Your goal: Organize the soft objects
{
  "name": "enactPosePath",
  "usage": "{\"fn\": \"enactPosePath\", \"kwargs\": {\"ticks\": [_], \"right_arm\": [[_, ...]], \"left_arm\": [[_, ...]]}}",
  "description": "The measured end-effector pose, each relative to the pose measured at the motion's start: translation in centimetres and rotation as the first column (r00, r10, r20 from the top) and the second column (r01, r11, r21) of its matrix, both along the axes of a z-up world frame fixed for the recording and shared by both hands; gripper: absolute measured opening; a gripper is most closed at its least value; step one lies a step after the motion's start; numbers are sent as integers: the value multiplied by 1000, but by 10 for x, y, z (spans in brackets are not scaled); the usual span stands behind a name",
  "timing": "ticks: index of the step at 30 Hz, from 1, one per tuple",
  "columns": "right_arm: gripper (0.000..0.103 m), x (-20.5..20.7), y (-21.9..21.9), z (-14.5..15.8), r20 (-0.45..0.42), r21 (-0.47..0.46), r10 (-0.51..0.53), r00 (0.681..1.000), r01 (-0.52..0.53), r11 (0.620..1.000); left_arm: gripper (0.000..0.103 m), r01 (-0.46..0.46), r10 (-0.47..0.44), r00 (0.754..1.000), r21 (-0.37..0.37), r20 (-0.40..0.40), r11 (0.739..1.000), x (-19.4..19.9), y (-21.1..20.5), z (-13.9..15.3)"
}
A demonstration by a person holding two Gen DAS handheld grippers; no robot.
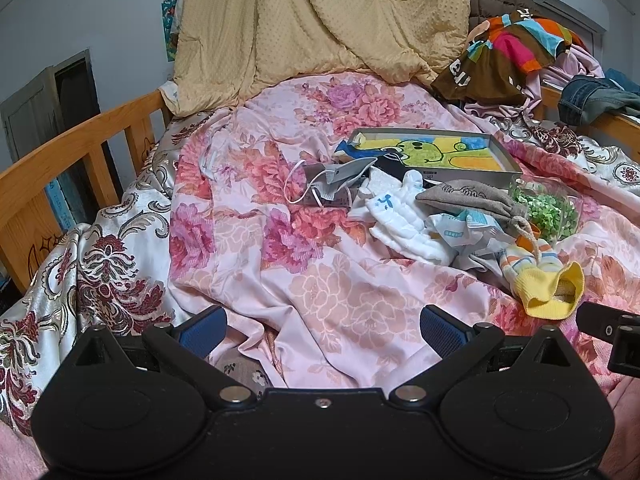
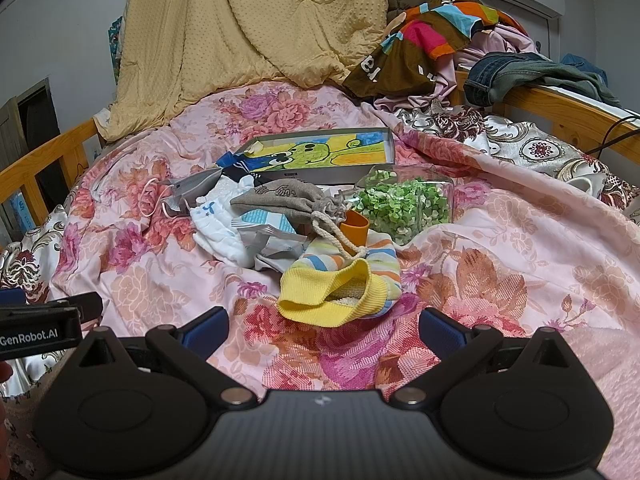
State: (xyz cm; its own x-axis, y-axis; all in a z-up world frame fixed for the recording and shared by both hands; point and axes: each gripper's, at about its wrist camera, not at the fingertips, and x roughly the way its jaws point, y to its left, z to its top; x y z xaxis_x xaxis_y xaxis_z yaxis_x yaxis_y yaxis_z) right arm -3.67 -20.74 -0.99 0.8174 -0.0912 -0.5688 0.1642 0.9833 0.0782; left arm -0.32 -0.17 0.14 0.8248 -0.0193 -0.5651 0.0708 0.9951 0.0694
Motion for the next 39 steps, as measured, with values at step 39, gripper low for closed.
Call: {"fn": "enactPosePath", "kwargs": {"ticks": [39], "right_arm": [[103,73,-42,12,-55,16,-12,998,13,1000]], "left_arm": [[102,208,-208,978,-26,21,978,78,-43,1]]}}
